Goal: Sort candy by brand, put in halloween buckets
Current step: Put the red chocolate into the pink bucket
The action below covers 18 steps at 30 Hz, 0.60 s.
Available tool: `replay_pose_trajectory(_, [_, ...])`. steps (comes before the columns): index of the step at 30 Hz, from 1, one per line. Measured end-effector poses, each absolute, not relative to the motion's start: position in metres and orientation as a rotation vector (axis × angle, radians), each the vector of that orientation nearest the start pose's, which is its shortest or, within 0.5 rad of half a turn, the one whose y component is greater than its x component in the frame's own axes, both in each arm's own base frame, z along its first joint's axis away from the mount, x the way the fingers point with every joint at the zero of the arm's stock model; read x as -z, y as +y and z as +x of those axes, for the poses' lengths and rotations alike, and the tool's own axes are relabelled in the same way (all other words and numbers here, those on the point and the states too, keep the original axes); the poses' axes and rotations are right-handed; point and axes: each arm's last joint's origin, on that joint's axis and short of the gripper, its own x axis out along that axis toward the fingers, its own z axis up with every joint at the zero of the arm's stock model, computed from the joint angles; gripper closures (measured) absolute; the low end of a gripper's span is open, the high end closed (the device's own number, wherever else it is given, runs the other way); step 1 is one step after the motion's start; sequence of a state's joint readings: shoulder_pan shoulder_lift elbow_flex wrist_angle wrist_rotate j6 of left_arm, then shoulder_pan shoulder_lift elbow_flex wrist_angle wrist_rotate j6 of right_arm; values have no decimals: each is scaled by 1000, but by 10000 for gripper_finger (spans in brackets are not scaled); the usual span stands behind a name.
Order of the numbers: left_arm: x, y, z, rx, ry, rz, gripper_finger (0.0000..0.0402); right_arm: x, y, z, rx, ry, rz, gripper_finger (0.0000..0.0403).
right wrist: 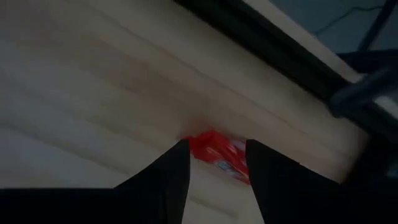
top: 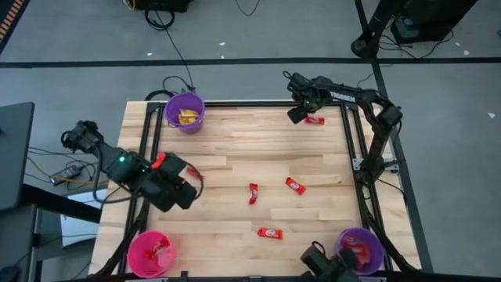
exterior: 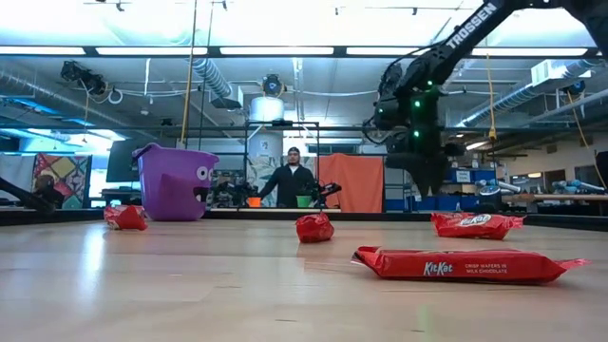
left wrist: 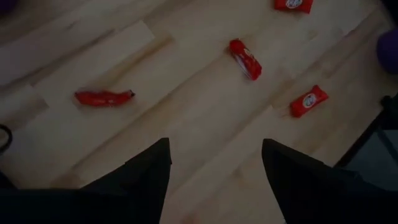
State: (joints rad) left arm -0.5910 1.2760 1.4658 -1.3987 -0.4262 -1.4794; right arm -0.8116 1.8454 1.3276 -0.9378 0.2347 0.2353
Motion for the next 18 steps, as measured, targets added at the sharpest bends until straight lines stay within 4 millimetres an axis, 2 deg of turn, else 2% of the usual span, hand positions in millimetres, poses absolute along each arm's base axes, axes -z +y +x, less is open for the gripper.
replay_pose_trajectory(7, [-375, -91, 185, -581, 901, -669, 147, -208, -259, 235, 779, 1486, 362, 236])
replay_pose_trajectory(13, [-375, -77, 190, -581, 920, -607, 147, -203, -257, 231, 616, 1581, 303, 236])
replay_pose_trajectory(18, [-375, -68, 194, -577, 939, -568, 147, -194, -238, 242, 507, 1746, 201, 236])
